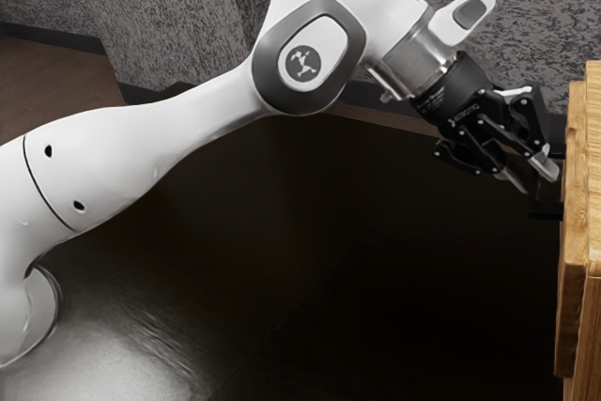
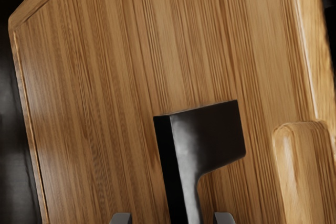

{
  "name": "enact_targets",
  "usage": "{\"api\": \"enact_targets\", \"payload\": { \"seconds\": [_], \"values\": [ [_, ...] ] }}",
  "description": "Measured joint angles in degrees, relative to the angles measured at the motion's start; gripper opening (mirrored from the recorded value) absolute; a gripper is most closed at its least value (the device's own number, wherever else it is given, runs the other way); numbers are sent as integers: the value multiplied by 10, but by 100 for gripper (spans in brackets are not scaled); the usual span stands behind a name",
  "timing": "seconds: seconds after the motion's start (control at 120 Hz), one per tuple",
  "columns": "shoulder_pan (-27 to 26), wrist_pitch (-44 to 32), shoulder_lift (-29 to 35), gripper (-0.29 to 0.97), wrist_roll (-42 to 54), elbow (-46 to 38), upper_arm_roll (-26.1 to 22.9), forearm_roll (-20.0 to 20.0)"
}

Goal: Pull the drawer handle with one arm to open the drawer

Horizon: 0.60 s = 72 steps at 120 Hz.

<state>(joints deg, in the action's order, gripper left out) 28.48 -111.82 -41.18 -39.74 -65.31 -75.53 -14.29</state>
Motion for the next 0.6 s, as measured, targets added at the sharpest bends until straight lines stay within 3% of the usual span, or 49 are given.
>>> {"api": "enact_targets", "payload": {
  "seconds": [0.6],
  "values": [
    [131,0,7,9,3,-94,-101,16]
  ]
}}
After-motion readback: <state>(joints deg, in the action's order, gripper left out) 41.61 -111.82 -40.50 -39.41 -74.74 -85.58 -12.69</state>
